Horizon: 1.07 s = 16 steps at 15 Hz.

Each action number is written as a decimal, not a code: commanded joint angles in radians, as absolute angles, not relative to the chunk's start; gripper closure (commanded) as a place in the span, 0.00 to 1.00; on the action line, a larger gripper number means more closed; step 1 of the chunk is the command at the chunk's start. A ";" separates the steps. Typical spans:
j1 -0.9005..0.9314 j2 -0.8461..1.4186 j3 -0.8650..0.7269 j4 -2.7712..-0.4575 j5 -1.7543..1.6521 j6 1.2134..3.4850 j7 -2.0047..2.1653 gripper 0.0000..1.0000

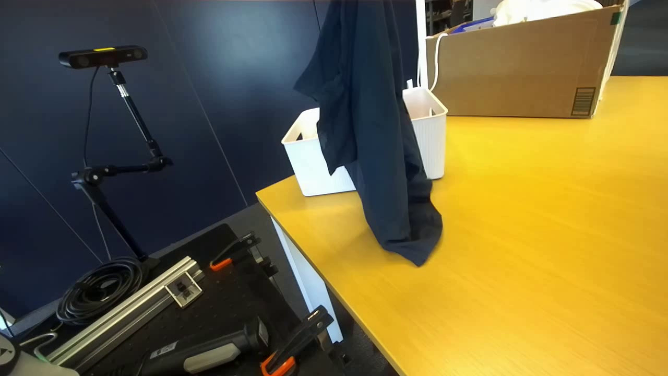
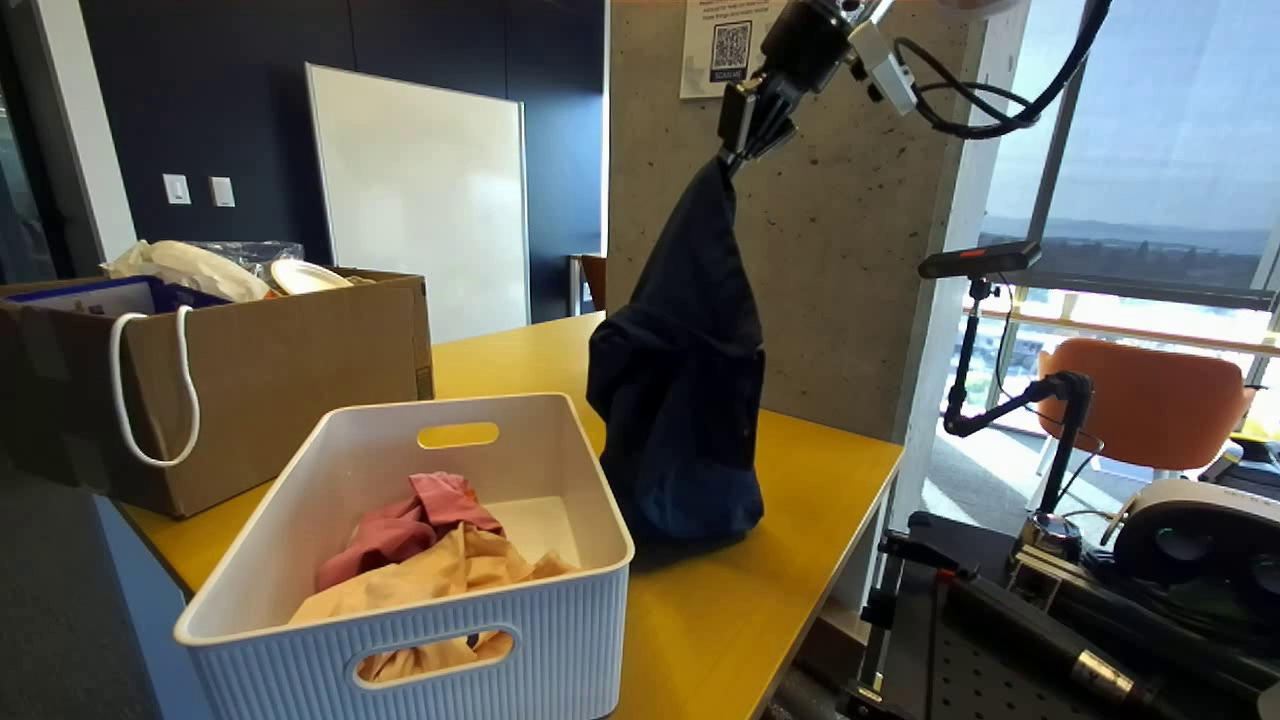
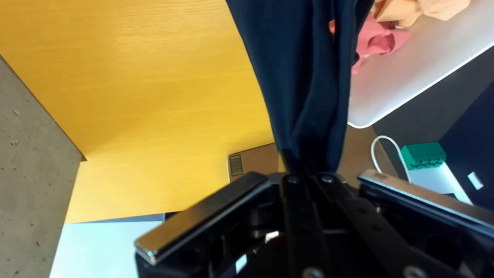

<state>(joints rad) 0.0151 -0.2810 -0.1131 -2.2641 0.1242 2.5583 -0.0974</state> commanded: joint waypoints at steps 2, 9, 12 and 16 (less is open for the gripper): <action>-0.078 -0.156 -0.220 -2.224 0.152 2.599 -0.158 0.99; -0.262 0.083 -0.287 -2.071 -0.153 2.772 0.167 0.56; -0.232 0.112 -0.294 -2.030 -0.299 2.727 0.346 0.35; -0.183 0.090 -0.238 -2.057 -0.209 2.674 0.322 0.07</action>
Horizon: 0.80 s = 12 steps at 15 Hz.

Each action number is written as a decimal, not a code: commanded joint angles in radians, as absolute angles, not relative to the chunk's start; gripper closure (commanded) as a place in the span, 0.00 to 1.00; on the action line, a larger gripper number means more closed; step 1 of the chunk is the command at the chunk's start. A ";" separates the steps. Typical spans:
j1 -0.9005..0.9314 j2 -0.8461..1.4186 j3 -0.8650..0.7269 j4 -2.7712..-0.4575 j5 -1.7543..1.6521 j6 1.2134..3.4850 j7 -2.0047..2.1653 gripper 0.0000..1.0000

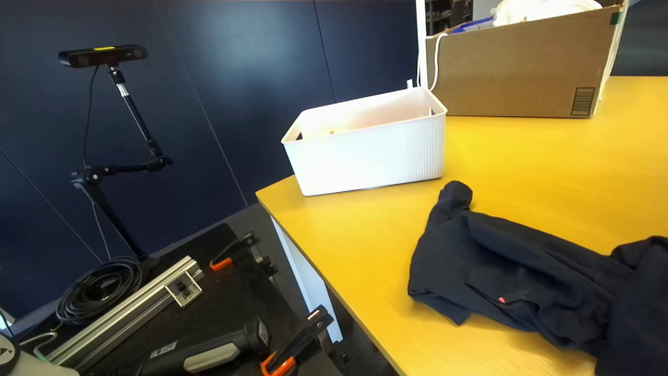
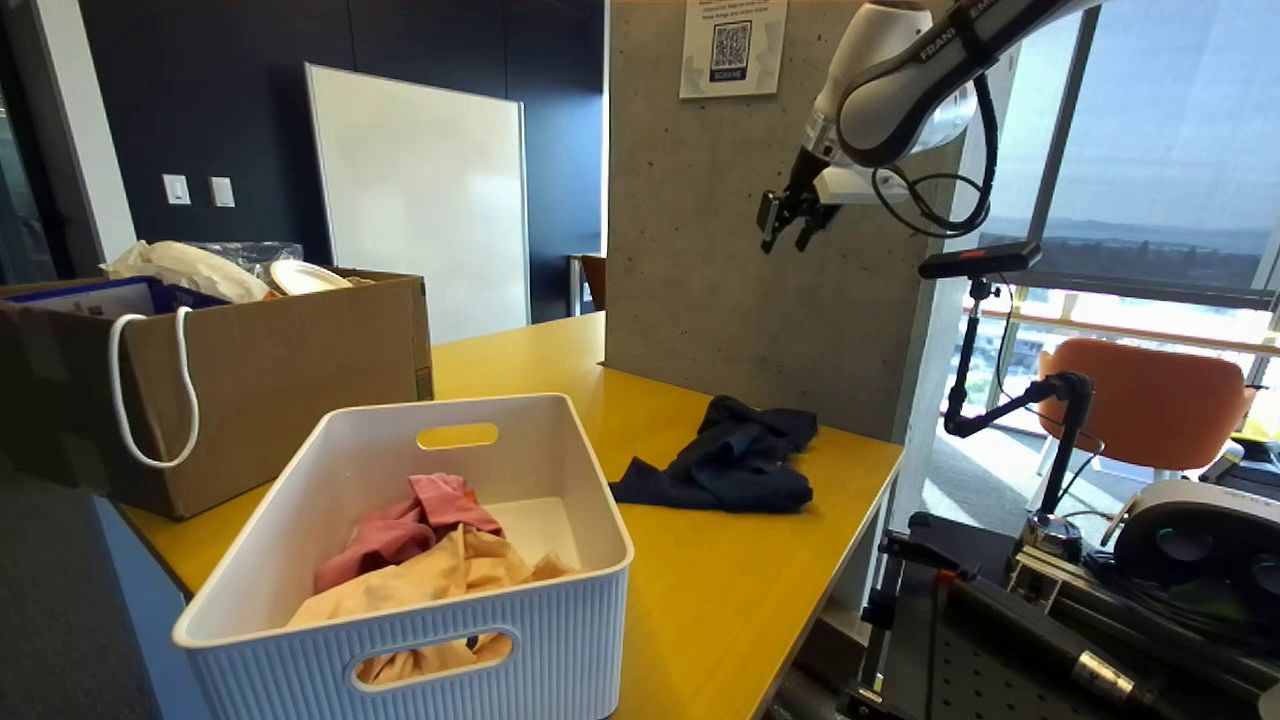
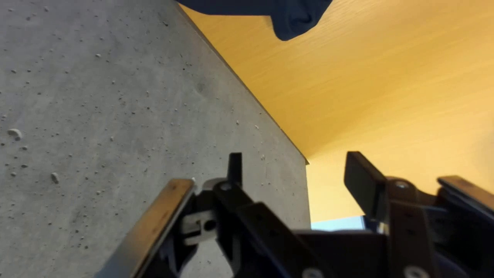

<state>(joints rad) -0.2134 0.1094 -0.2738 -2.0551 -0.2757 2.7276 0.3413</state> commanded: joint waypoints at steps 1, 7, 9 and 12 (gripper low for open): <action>-0.175 0.075 -0.213 -2.079 -0.141 2.666 0.280 0.01; -0.151 -0.045 -0.117 -2.234 0.266 2.506 -0.061 0.00; -0.150 -0.100 -0.132 -2.305 0.313 2.454 -0.099 0.00; -0.161 -0.092 -0.167 -2.334 0.351 2.378 -0.085 0.00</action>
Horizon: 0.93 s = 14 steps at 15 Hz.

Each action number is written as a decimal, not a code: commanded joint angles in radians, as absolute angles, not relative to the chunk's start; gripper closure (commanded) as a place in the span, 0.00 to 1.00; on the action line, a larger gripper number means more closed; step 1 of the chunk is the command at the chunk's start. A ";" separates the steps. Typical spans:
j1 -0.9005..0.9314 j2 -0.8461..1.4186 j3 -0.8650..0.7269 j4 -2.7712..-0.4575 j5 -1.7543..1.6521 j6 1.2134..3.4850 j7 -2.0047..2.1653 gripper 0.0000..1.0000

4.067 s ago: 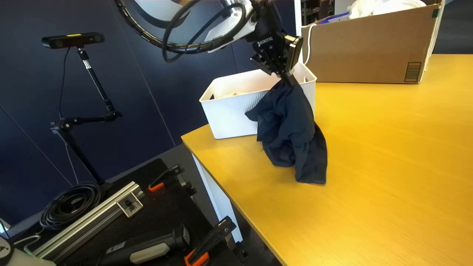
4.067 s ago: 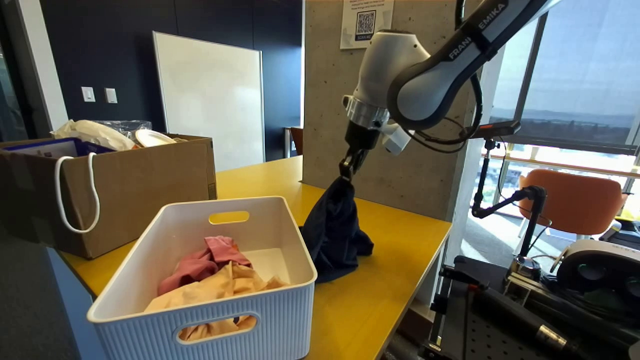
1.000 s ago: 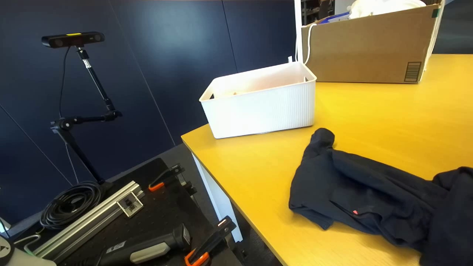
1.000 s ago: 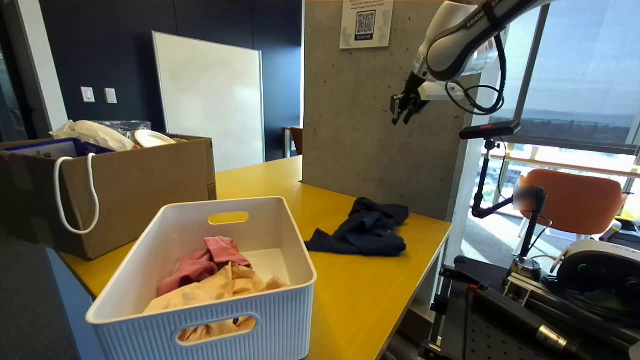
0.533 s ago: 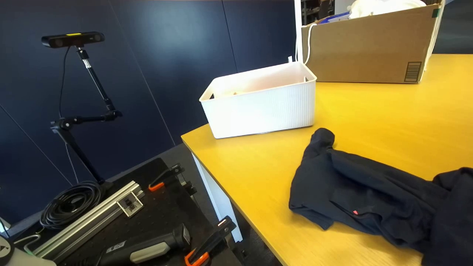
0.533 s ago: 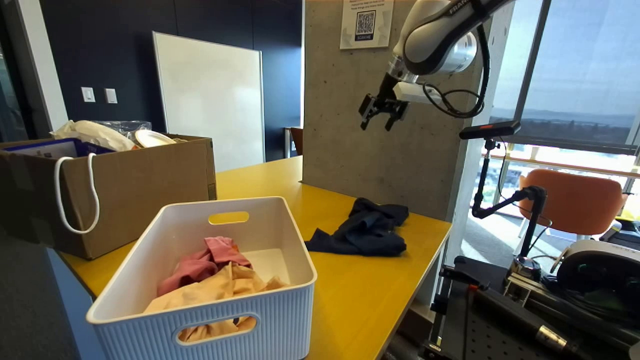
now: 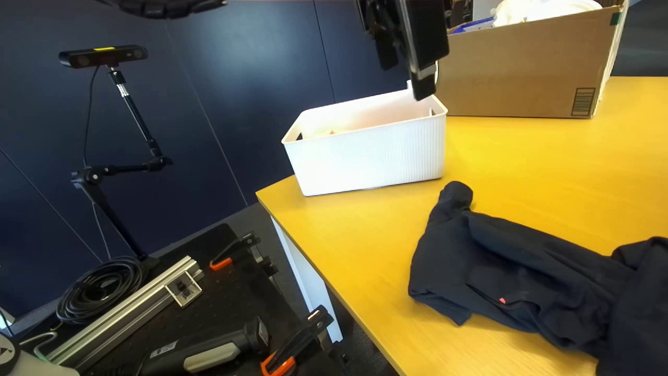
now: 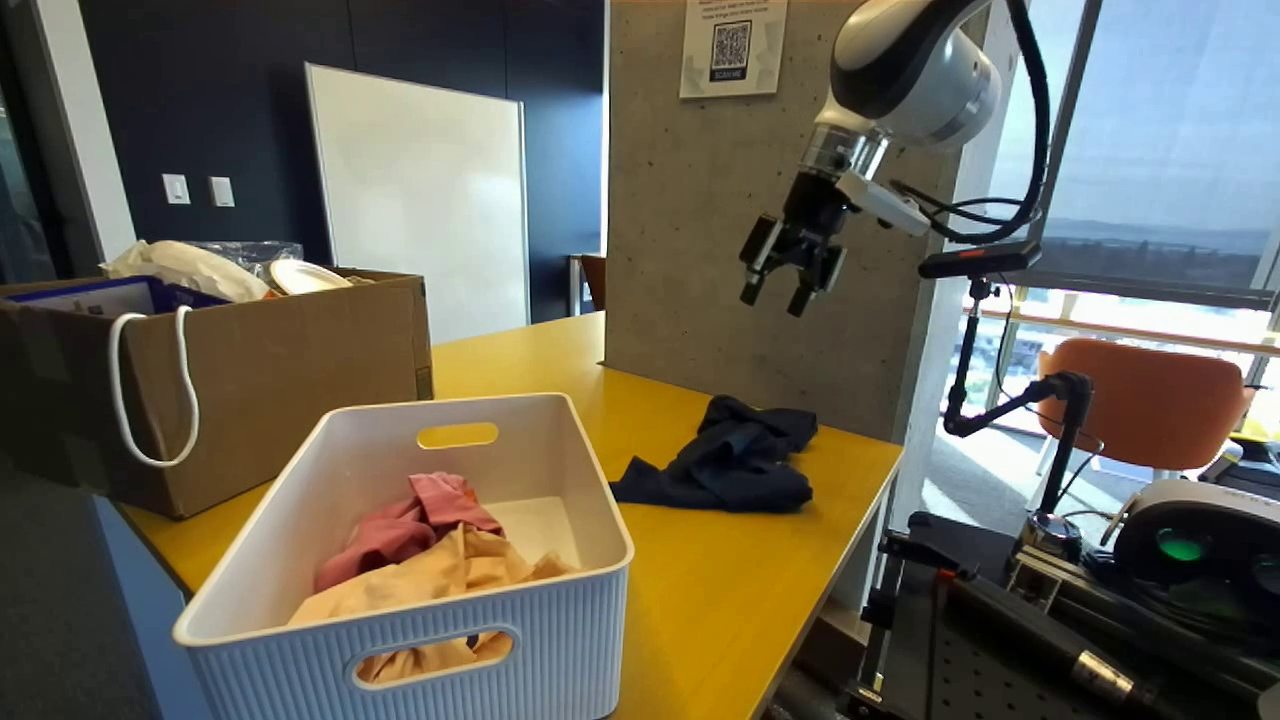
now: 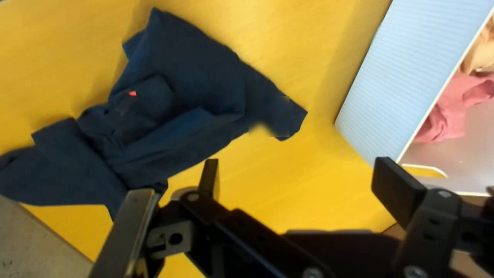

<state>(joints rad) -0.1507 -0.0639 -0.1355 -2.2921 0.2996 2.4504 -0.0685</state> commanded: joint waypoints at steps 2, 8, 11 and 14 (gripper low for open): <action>-0.171 -0.038 -0.187 -2.311 0.368 2.353 -0.056 0.00; -0.187 0.183 -0.180 -2.151 0.543 2.297 -0.014 0.00; -0.198 0.292 -0.153 -2.068 0.589 2.281 0.029 0.00; -0.217 0.398 -0.134 -1.995 0.618 2.269 0.057 0.00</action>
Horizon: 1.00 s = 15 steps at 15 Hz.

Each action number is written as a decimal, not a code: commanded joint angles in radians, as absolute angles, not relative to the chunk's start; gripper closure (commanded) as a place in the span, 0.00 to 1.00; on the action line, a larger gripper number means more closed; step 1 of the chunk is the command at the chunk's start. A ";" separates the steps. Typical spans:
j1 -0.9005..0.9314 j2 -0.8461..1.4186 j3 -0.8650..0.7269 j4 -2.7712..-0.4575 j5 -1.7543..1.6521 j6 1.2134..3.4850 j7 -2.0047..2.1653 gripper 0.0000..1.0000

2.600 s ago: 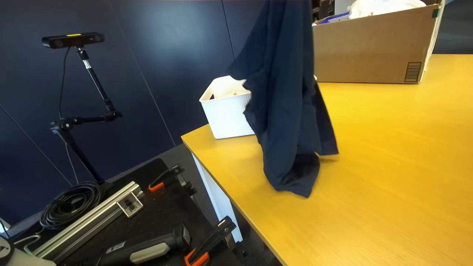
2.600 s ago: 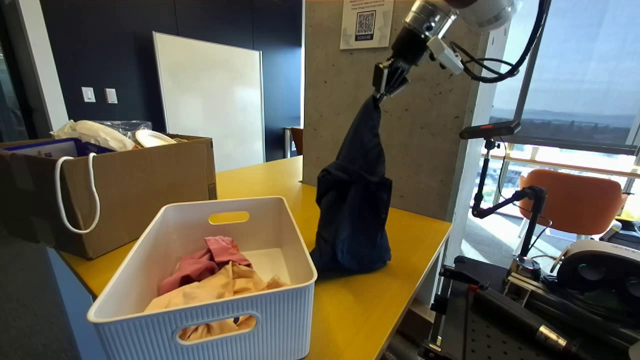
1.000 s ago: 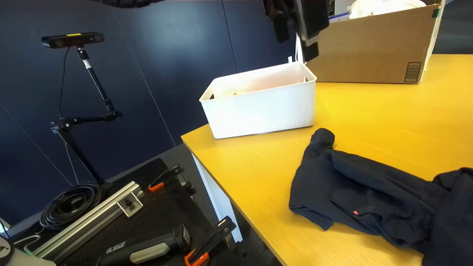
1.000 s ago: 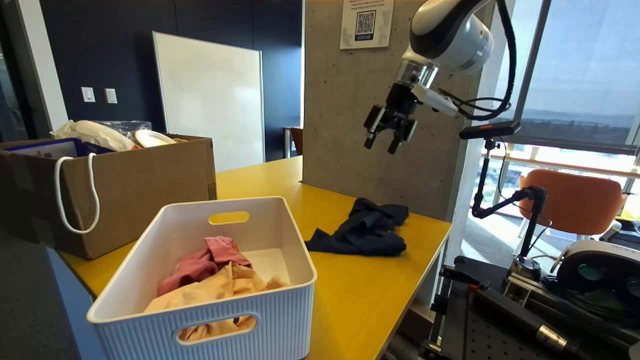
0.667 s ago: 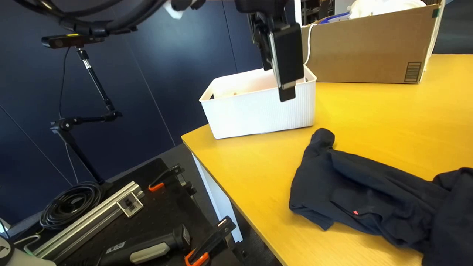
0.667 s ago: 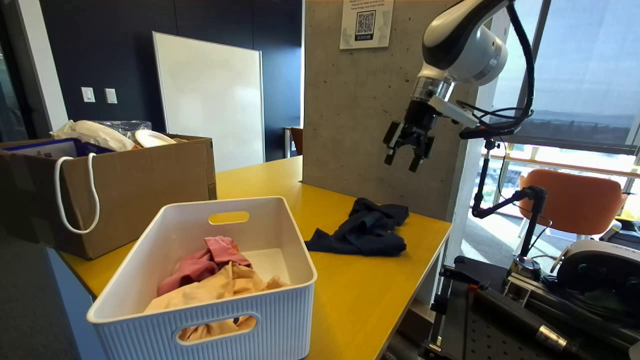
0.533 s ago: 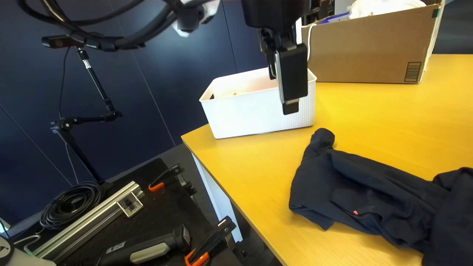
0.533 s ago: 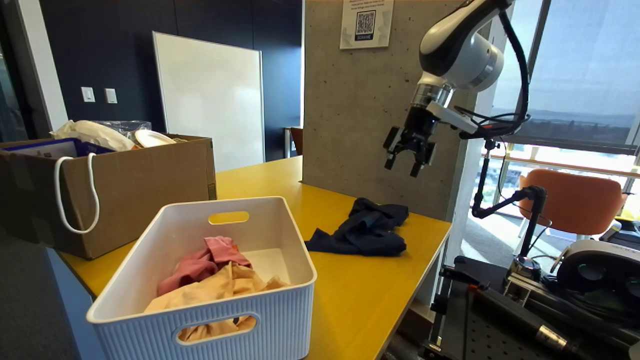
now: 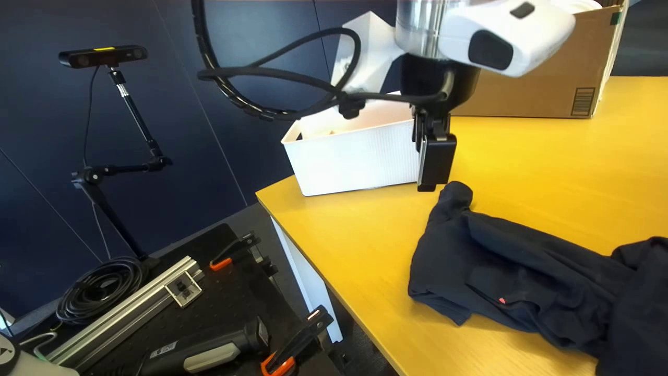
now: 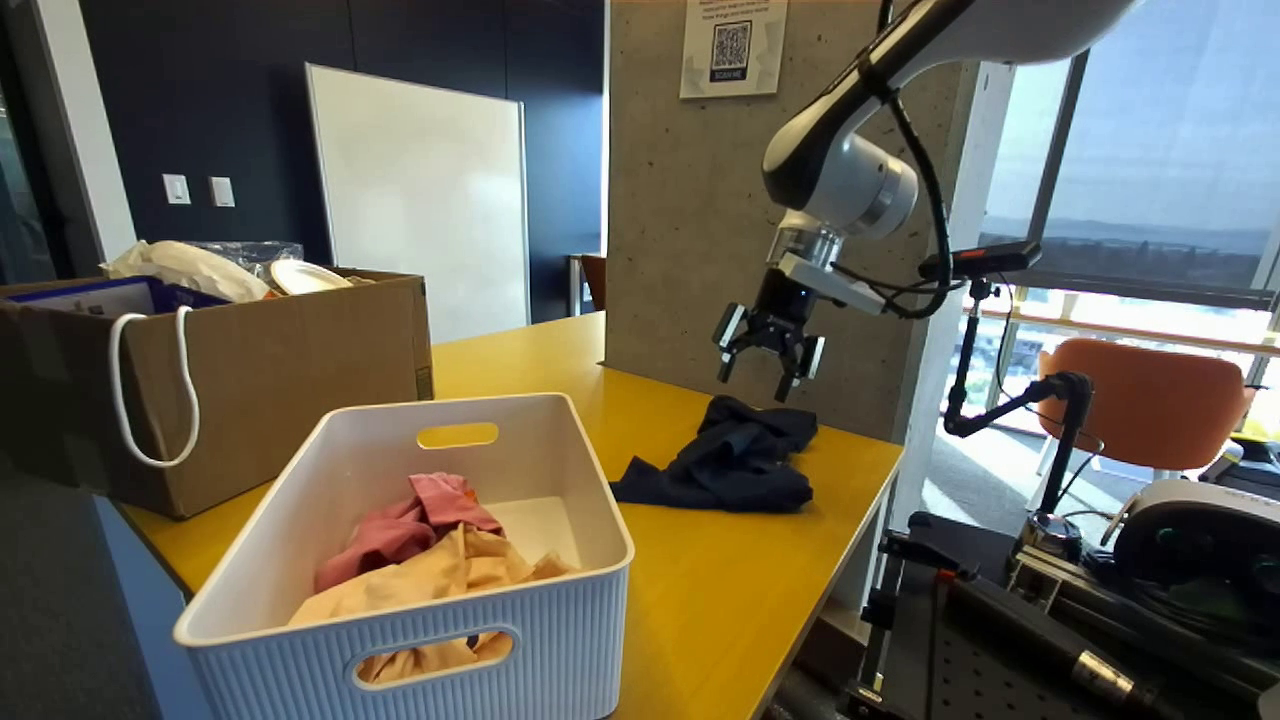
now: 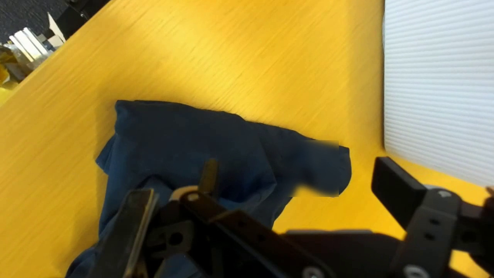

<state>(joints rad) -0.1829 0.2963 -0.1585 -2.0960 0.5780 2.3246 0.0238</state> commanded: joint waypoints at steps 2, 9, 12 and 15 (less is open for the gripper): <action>-0.230 0.449 -0.130 -1.970 0.621 2.250 0.083 0.00; -0.262 0.597 -0.125 -1.893 0.612 2.299 0.121 0.00; -0.276 0.645 -0.125 -1.848 0.612 2.337 0.129 0.00; -0.285 0.684 -0.117 -1.803 0.618 2.384 0.141 0.00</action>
